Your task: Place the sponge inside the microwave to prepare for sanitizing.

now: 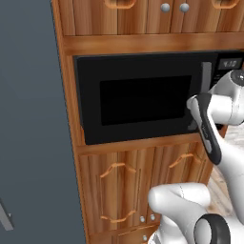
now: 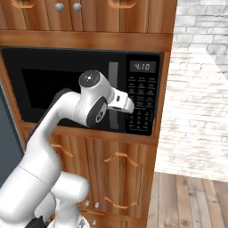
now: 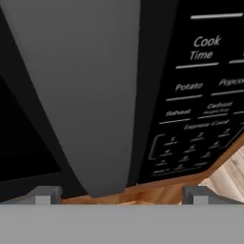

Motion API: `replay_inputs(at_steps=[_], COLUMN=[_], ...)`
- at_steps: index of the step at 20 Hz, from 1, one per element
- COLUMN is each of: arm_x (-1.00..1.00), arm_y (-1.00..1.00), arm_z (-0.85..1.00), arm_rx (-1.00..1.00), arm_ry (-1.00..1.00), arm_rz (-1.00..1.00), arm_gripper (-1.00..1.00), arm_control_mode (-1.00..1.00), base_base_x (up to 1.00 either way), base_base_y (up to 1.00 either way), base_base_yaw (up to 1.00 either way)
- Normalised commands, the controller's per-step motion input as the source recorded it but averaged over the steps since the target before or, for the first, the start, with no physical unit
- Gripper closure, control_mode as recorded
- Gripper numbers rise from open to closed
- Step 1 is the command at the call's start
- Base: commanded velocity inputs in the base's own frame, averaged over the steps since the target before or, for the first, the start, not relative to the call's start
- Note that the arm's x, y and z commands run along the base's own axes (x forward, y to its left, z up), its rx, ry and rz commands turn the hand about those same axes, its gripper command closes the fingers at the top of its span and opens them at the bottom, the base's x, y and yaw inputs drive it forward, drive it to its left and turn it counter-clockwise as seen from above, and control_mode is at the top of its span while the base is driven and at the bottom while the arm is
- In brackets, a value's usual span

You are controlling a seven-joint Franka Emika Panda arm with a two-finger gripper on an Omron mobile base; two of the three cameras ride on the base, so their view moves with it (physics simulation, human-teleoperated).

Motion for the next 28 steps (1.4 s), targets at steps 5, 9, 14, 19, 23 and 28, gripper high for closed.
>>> replay_inputs(at_steps=[5, 9, 14, 19, 23, 28], arm_x=[0.27, 0.16, 0.07, 0.20, 0.29, 0.34], arm_y=[0.00, 0.00, 0.00, 0.00, 0.00, 0.04], arm_z=[0.00, 0.00, -0.01, -0.10, -0.14, -0.10], arm_rx=[0.00, 0.00, 0.00, 0.00, 0.00, 0.00], arm_ry=[0.00, 0.00, -0.03, -0.13, -0.11, -0.06], arm_rz=[0.00, 0.00, 0.01, 0.10, 0.10, 0.07], arm_gripper=[-1.00, -1.00, -1.00, -1.00, -1.00, 1.00], arm_control_mode=[-1.00, -1.00, -1.00, -1.00, -1.00, -1.00], base_base_x=[0.00, 0.00, 0.00, 0.00, 0.00, 0.00], base_base_y=[0.00, 0.00, 0.00, 0.00, 0.00, 0.00], base_base_yaw=[0.00, 0.00, 0.00, 0.00, 0.00, 0.00])
